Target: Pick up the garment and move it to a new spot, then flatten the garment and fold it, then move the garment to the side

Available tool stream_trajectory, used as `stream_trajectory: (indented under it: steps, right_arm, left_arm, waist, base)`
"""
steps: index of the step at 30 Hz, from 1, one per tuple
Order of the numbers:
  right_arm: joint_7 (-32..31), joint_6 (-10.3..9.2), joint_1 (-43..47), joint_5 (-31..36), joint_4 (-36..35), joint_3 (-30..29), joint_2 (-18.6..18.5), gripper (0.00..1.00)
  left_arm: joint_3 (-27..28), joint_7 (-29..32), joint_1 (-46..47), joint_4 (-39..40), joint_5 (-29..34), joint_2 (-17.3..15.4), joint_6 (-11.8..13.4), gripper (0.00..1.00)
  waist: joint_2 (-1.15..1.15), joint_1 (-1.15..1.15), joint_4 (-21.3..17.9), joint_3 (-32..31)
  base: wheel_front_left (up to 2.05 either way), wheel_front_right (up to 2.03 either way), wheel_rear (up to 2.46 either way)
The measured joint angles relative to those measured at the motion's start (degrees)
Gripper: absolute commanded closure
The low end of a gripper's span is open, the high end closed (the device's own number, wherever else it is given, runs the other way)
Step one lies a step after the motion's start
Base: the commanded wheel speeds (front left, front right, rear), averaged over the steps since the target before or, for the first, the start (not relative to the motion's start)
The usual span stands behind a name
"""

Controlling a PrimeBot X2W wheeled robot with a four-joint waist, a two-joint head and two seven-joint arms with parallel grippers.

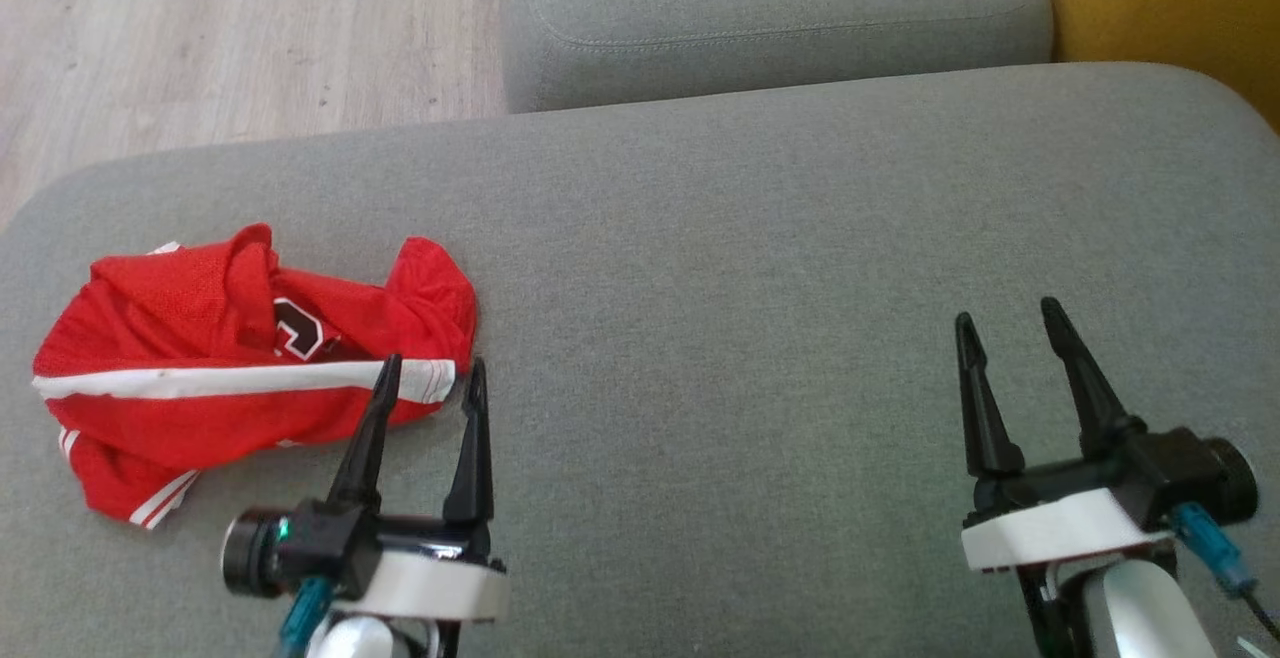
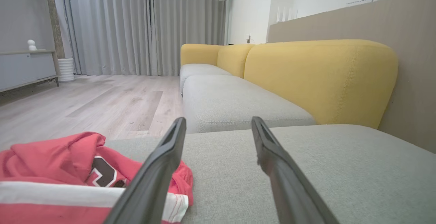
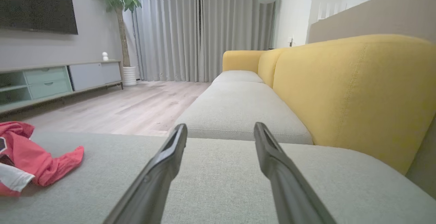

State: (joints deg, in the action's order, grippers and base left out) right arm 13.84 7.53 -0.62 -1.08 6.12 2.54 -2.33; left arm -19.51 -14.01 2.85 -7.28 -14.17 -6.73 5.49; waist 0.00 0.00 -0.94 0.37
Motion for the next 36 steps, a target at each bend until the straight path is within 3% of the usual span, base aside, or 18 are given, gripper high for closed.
stream_trajectory:
  steps: [6, 10, 26, 36]
  right_arm:
    - [0.4, 0.00, 0.1, -7.9, 5.0, 0.2, 0.0, 0.00]
    - [0.4, 0.00, 0.2, -7.9, 7.8, 0.7, 0.0, 0.00]
    - [0.4, 0.00, 0.1, -7.9, 8.0, 0.8, 0.0, 0.00]
    - [0.4, 0.00, 0.2, -7.9, 7.9, 3.6, 0.0, 0.00]
  left_arm:
    - [3.1, -0.4, -2.3, -4.6, 0.0, 1.8, -3.4, 0.00]
    - [3.7, -0.4, -2.3, -8.1, 0.1, 2.3, -4.5, 0.00]
    - [6.7, -0.4, -2.2, -8.4, 1.8, 3.5, -6.0, 0.00]
    - [8.3, -0.4, -2.2, -8.6, 2.8, 3.7, -5.7, 0.00]
  waist:
    - [0.00, 0.00, -0.2, -0.3]
    - [0.00, 0.00, -0.3, -0.5]
    - [0.00, 0.00, 0.4, -0.7]
    - [0.00, 0.00, 3.8, -1.4]
  base:
    - [0.00, 0.00, 0.00]
    - [0.00, 0.00, 0.00]
    - [0.00, 0.00, 0.00]
    - [0.00, 0.00, 0.00]
